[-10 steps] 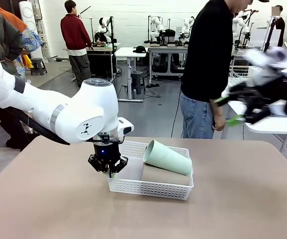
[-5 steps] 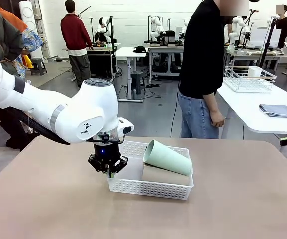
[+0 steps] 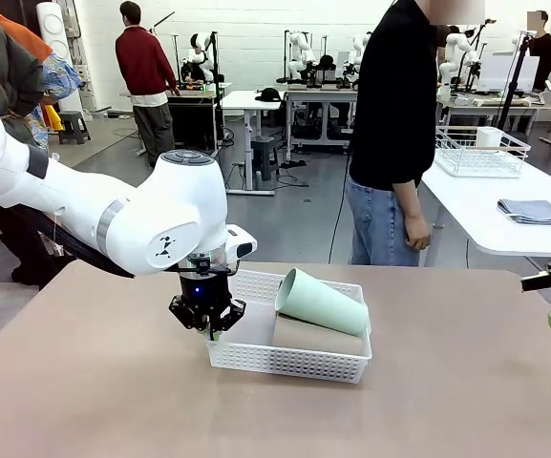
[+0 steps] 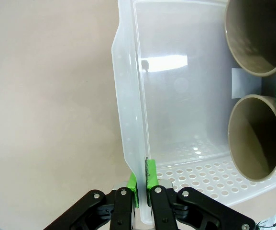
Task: Clean and organize the cups into the basket.
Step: Pick up the Reusable plastic cup from the right side of the table and stack it inside the Organizing basket in the center of the table, then move the Organizing basket back to the left side of the table.
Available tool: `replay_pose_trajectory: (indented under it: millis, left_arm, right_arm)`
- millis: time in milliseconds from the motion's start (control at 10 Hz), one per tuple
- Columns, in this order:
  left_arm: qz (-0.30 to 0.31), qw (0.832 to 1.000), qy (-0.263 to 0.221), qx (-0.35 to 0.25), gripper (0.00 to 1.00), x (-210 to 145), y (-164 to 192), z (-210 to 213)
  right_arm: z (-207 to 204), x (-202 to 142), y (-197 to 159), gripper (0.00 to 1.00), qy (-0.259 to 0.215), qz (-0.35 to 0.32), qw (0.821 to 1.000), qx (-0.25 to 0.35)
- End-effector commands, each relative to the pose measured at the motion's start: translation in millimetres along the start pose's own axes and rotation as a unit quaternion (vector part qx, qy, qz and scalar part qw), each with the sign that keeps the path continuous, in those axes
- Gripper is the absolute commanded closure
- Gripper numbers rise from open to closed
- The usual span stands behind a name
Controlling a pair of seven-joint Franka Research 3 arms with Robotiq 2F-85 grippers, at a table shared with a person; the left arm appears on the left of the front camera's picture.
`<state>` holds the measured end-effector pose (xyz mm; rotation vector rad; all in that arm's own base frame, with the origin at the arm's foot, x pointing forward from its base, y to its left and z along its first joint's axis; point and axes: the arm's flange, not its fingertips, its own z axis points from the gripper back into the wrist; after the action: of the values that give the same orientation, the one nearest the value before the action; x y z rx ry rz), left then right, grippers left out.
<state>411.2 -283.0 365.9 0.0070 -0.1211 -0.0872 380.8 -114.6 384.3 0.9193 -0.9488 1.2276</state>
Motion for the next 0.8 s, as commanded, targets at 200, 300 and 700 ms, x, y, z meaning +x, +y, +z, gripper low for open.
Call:
replay_pose_trajectory:
  millis: [200,300,700]
  left_arm:
    - [-0.003,1.0,-0.008,-0.003,1.0,0.4,-0.9,2.8]
    - [-0.003,1.0,-0.008,-0.003,1.0,0.4,-0.9,2.8]
    - [-0.003,1.0,-0.008,-0.003,1.0,0.4,-0.9,2.8]
  right_arm:
    - [5.5,-3.3,5.7,0.0,-0.007,-0.003,1.0,0.007]
    - [5.5,-3.3,5.7,0.0,-0.007,-0.003,1.0,0.007]
    - [5.5,-3.3,5.7,0.0,-0.007,-0.003,1.0,0.007]
